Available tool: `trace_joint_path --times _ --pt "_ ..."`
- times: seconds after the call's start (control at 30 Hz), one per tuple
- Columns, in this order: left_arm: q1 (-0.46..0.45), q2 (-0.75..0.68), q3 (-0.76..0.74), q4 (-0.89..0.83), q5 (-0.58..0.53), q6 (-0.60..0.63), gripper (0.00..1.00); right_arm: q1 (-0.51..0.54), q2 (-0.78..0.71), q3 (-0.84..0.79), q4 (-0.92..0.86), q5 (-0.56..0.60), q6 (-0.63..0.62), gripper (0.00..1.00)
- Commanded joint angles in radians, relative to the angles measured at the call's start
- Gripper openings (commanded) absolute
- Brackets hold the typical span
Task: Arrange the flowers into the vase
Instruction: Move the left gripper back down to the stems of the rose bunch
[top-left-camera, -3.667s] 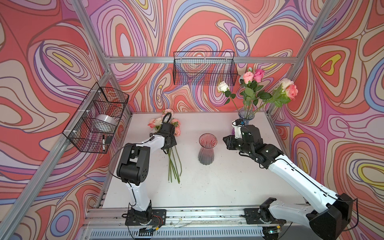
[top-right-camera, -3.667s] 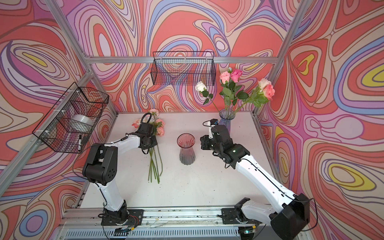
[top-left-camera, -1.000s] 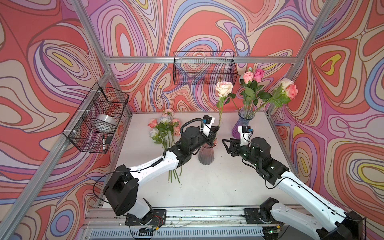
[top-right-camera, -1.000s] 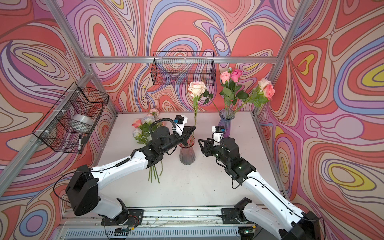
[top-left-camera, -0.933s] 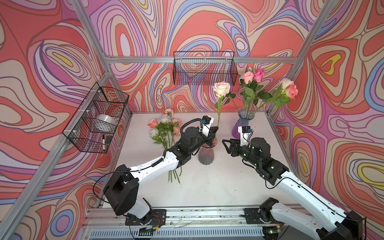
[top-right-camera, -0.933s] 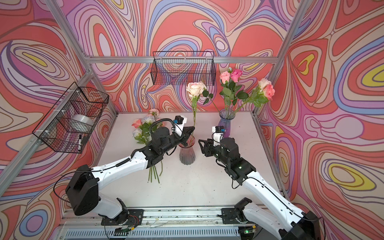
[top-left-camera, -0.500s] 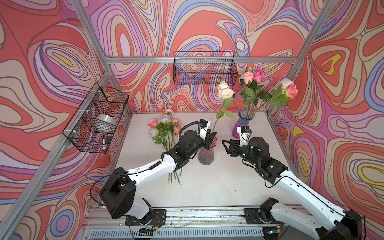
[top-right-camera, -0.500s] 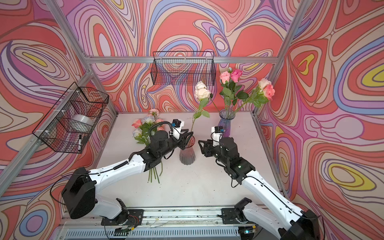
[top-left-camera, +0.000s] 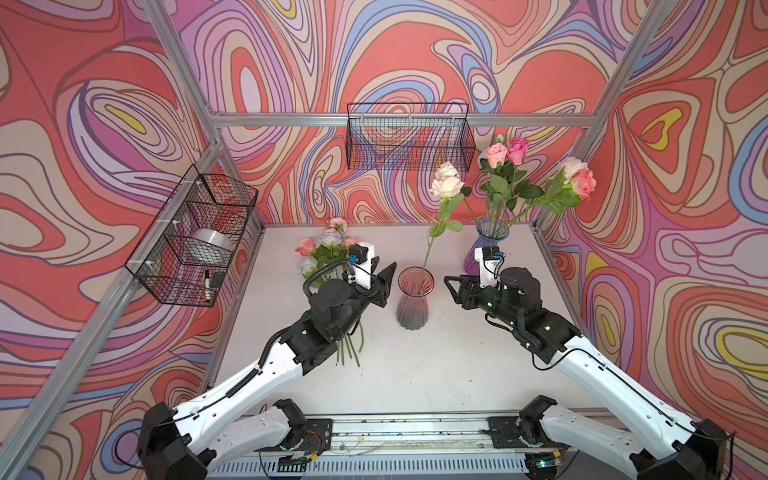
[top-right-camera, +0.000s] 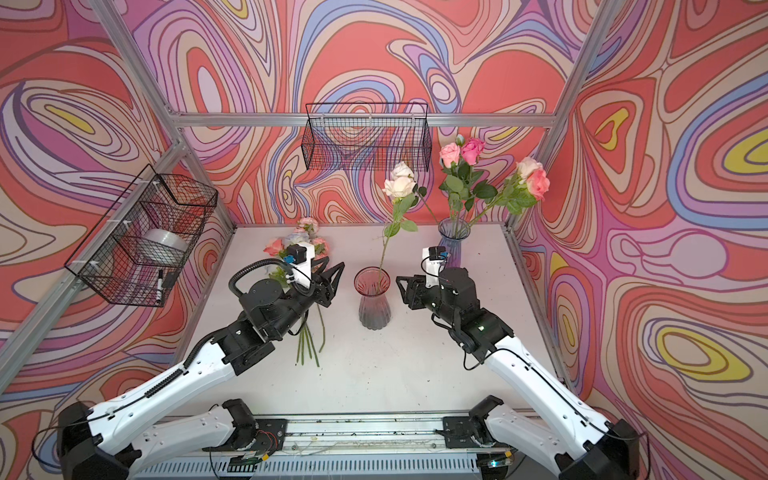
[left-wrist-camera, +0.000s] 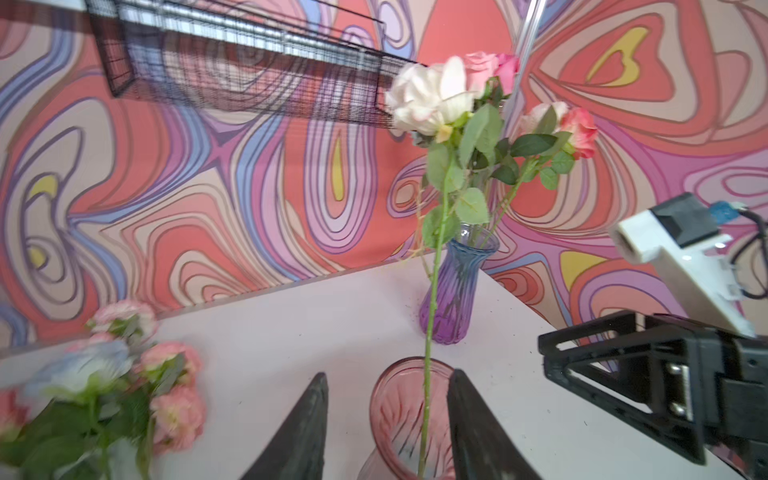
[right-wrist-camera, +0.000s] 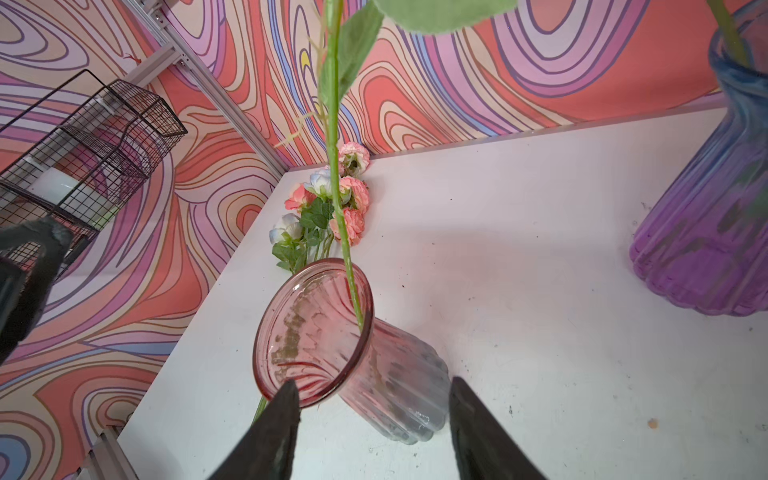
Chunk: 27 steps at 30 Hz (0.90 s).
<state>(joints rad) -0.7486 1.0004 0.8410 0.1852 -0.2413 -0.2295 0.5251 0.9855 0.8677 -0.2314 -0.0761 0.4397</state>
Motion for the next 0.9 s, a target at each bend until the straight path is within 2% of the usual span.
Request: trace_joint_path --times 0.0,0.13,0.27,0.4,0.53,0.67,0.87 --pt "0.098 0.004 -0.013 -0.32 -0.113 -0.201 0.48 0.005 -0.002 0.016 -0.037 -0.002 0.025 0.57" --pt "0.227 0.067 -0.014 -0.507 -0.034 -0.309 0.46 0.004 0.002 -0.02 -0.039 -0.006 0.061 0.52" --pt "0.308 0.2 0.021 -0.544 0.043 -0.315 0.44 0.005 0.014 -0.059 -0.021 0.048 0.085 0.42" --pt "0.369 0.371 0.13 -0.552 0.071 -0.293 0.4 0.005 0.045 -0.066 -0.002 0.076 0.091 0.41" --pt "0.401 0.618 0.329 -0.635 0.057 -0.231 0.35 0.004 0.099 -0.057 -0.016 0.082 0.083 0.38" --pt "0.41 0.831 0.524 -0.76 -0.017 -0.156 0.32 0.003 0.109 -0.083 0.016 0.074 0.083 0.36" --pt "0.419 0.958 0.631 -0.826 -0.052 -0.089 0.29 0.003 0.087 -0.105 0.017 0.102 0.067 0.36"
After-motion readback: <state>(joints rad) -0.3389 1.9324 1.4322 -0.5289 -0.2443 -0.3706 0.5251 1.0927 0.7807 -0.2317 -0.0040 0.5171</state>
